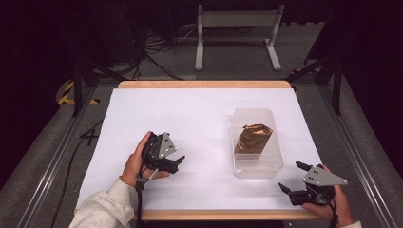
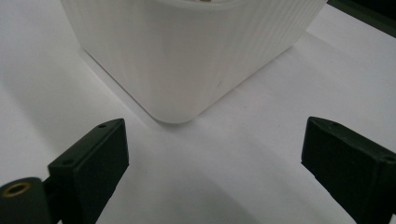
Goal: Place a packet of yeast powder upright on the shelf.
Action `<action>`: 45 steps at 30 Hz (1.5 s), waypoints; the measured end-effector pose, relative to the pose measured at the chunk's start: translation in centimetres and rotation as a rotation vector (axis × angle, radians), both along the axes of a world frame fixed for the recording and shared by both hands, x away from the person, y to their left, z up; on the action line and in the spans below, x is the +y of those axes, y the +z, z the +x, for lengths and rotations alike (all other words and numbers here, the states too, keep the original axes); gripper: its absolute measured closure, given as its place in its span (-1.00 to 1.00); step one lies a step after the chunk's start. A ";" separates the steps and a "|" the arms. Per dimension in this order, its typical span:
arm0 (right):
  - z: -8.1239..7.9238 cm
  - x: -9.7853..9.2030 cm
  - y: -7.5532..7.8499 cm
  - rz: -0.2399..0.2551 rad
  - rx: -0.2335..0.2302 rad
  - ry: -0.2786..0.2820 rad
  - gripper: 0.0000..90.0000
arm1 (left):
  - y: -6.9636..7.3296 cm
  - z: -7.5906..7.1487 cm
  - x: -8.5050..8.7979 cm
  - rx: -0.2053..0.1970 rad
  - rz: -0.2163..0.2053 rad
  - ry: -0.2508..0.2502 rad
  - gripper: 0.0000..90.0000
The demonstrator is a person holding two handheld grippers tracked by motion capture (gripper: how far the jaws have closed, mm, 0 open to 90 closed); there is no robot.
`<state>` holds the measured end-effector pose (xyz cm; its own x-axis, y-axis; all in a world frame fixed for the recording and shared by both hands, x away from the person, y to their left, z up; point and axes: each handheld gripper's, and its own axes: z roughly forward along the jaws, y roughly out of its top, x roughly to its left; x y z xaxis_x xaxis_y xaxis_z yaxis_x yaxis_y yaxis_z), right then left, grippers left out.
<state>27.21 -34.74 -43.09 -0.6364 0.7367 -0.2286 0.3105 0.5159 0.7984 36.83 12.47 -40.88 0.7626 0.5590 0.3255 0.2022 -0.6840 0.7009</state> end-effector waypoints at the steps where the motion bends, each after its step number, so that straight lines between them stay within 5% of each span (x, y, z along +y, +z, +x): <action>1: 0.0 0.0 0.0 0.000 -0.005 0.002 -0.82 | -0.1 -0.2 0.4 -0.006 0.005 0.008 -0.79; 6: 0.1 0.0 0.0 -0.002 -0.008 0.001 -0.82 | -0.9 -1.0 2.4 -0.030 -0.012 0.046 -0.79; 21: 0.2 0.1 0.1 -0.011 -0.011 0.006 -0.82 | -2.5 -3.3 7.9 -0.006 -0.041 0.147 -0.80; 29: 0.2 0.2 0.1 -0.017 -0.014 0.008 -0.82 | -3.5 -4.6 10.6 0.008 -0.102 0.213 -0.81; 35: 0.3 0.0 0.2 -0.008 -0.023 0.002 -0.82 | -3.8 -6.3 13.0 0.012 -0.238 0.262 -0.78; 45: 0.5 0.0 0.2 -0.012 -0.029 0.000 -0.83 | -4.5 -7.4 15.7 0.009 -0.392 0.322 -0.80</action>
<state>27.67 -34.70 -42.91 -0.6298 0.7336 -0.2555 0.2874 0.5256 0.8007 29.46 28.16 -45.34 0.5334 0.8450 0.0384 0.3664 -0.2718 0.8899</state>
